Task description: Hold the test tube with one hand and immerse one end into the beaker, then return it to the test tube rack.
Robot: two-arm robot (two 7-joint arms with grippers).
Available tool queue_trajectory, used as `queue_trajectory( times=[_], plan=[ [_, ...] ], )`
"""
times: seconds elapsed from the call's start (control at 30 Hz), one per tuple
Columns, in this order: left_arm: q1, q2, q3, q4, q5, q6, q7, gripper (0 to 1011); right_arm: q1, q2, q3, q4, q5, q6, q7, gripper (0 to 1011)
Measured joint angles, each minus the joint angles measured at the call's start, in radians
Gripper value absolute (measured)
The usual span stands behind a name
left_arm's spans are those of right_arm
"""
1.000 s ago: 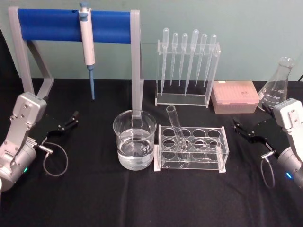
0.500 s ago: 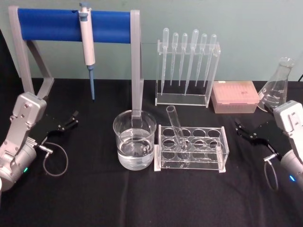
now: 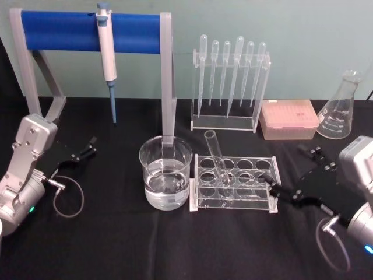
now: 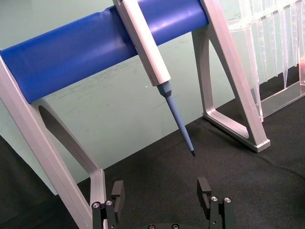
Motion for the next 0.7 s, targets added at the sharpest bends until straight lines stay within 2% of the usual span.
queue_trajectory(
  times=[0.13,0.27,0.37,0.47,0.5,0.7],
  plan=[
    [0.000,0.000,0.000,0.000,0.000,0.000,0.000,1000,0.024,-0.018,-0.038,-0.022,-0.004,0.014,0.070,1004],
    [0.000,0.000,0.000,0.000,0.000,0.000,0.000,1000,0.059,-0.047,-0.072,-0.013,-0.027,0.022,0.104,1004],
    [0.000,0.000,0.000,0.000,0.000,0.000,0.000,1000,0.116,-0.101,-0.117,0.024,-0.070,0.024,0.134,1004],
    [0.000,0.000,0.000,0.000,0.000,0.000,0.000,1000,0.150,-0.135,-0.139,0.056,-0.098,0.022,0.141,1004],
    [0.000,0.000,0.000,0.000,0.000,0.000,0.000,1000,0.173,-0.160,-0.152,0.078,-0.119,0.019,0.142,1004],
    [0.000,0.000,0.000,0.000,0.000,0.000,0.000,1000,0.242,-0.236,-0.181,0.160,-0.176,0.002,0.142,1004]
  ],
)
